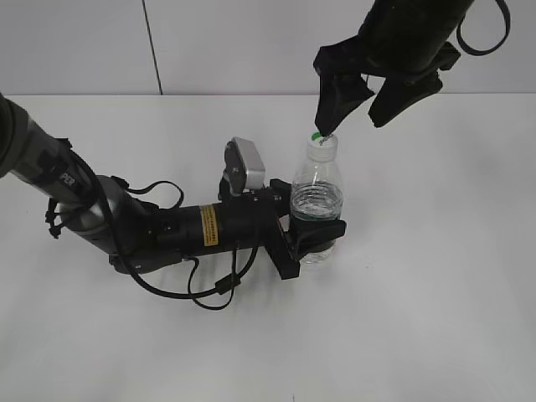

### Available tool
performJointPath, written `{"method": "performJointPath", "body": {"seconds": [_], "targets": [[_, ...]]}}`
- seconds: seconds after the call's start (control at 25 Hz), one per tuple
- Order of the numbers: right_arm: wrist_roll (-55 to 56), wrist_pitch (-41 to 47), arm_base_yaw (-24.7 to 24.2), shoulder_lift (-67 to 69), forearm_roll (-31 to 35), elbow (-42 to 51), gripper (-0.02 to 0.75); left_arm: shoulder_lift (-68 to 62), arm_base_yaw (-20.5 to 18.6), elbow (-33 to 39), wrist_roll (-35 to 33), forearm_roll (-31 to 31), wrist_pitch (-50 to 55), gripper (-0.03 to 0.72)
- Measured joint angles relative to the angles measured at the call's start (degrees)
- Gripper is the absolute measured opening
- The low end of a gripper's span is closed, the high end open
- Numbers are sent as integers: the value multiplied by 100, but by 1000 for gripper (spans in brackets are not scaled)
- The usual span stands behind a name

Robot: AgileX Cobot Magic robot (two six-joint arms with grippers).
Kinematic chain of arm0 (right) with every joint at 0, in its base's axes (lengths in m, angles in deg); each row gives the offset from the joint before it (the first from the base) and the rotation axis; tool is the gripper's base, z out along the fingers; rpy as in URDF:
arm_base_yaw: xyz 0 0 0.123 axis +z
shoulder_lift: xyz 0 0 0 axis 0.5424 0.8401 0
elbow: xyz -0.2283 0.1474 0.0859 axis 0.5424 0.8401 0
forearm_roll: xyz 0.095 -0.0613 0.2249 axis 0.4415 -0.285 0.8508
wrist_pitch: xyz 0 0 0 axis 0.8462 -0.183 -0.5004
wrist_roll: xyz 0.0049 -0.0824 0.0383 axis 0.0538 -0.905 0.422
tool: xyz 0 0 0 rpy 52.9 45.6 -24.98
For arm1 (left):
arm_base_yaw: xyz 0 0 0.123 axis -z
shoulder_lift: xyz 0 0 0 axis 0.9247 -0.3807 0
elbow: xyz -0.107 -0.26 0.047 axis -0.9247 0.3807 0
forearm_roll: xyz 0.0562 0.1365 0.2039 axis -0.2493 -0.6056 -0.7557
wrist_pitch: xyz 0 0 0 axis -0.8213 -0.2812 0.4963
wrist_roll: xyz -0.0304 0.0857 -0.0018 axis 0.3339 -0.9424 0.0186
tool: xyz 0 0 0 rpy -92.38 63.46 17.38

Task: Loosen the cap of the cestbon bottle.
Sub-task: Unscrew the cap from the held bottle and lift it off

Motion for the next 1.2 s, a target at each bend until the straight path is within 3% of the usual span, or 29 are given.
{"method": "performJointPath", "body": {"seconds": [0.24, 0.48, 1.2], "targets": [[0, -188, 0, 63, 126, -66, 594, 0, 0, 0, 0, 0, 1, 405], [0, 232, 0, 532, 96, -578, 594, 0, 0, 0, 0, 6, 1, 405], [0, 333, 138, 730, 249, -702, 590, 0, 0, 0, 0, 6, 1, 405]]}}
